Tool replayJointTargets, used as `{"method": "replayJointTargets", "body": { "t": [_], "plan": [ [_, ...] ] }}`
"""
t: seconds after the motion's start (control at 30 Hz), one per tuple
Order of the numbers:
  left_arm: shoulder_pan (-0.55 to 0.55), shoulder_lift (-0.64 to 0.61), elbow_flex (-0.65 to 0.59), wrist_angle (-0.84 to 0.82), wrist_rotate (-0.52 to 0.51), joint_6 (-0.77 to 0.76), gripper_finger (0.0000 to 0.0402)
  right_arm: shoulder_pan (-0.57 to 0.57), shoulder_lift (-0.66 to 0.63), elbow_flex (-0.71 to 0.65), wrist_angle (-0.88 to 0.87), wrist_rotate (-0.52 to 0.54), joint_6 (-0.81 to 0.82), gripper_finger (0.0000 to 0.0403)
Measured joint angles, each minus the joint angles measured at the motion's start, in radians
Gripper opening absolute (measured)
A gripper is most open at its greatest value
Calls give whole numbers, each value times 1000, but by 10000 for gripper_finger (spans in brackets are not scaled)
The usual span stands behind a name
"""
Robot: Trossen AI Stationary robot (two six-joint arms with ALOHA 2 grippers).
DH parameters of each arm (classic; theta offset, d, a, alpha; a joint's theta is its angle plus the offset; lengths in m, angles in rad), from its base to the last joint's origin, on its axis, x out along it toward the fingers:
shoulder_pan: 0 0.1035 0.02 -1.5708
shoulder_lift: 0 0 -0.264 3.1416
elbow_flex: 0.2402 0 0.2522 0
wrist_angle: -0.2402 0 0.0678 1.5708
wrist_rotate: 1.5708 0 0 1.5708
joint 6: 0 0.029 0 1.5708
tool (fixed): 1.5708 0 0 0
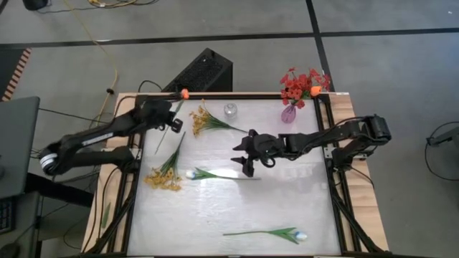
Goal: Sort flowers into vase by color
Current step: Put the orange tulip into the purple vase
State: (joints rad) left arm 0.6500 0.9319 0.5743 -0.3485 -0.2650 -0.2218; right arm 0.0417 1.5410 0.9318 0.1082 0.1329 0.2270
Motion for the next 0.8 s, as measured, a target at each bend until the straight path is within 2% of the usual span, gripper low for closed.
{"method": "replayJointTargets", "body": {
  "t": [0.07,0.2,0.3,0.4,0.5,0.57,0.67,0.8],
  "plan": [
    [-48,-64,-2,8,30,0,0,-15,2,0,61,0,1,234],
    [-154,-156,-4,100,186,4,0,-46,3,0,174,9,12,234],
    [-249,-193,-28,239,295,22,0,-71,3,0,216,25,34,234],
    [-337,-208,-70,414,363,33,0,-90,4,0,217,26,50,234],
    [-415,-204,-115,607,374,34,0,-98,4,0,225,23,38,234],
    [-462,-177,-150,758,374,21,0,-97,4,0,243,-31,18,234],
    [-521,-118,-195,966,375,-5,0,-85,16,0,324,-126,-4,234],
    [-578,-6,-208,1167,373,-35,0,-48,86,5,473,-132,-77,234]
  ]
}}
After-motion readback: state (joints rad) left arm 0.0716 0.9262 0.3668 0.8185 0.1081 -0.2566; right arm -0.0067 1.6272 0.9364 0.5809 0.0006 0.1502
